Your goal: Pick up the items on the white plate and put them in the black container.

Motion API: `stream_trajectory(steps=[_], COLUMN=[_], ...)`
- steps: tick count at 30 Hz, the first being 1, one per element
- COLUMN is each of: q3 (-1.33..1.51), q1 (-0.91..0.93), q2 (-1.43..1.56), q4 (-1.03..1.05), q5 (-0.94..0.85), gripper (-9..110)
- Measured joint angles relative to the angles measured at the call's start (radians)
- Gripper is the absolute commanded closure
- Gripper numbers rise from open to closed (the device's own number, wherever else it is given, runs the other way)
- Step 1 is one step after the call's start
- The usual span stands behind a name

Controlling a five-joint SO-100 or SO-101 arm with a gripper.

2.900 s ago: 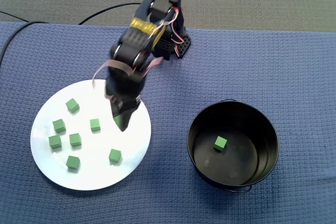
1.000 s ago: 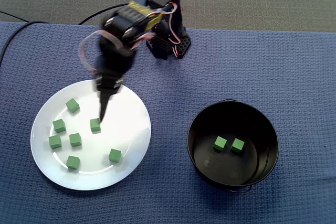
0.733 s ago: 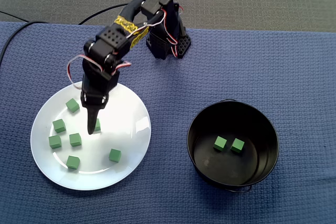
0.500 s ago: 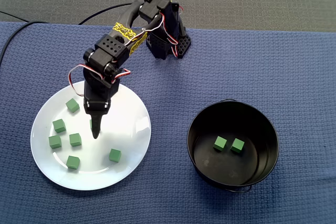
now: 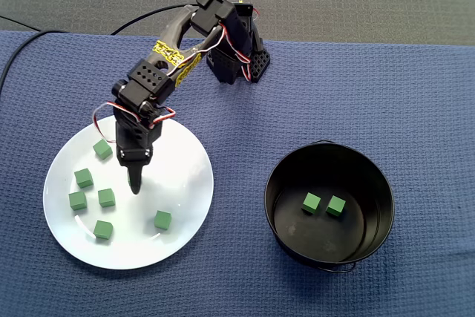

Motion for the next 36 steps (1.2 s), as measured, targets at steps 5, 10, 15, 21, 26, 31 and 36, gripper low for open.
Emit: stream_trajectory(steps=[5,10,15,21,26,31,36], q3=[0.0,0.0,0.0,0.002,0.012,0.014,0.014], q1=[0.032,0.057,0.06,0.035,0.034,0.032,0.032], q2=[-0.018,-0.06,-0.084,-0.104,-0.118,-0.118,-0.127], q4=[0.031,0.023,-0.005,-0.035,-0.049,-0.049,-0.057], q5=[-0.034,-0.054,-0.054,-0.054,-0.054,-0.054,-0.054], gripper=[79,80,80,80,82,83,91])
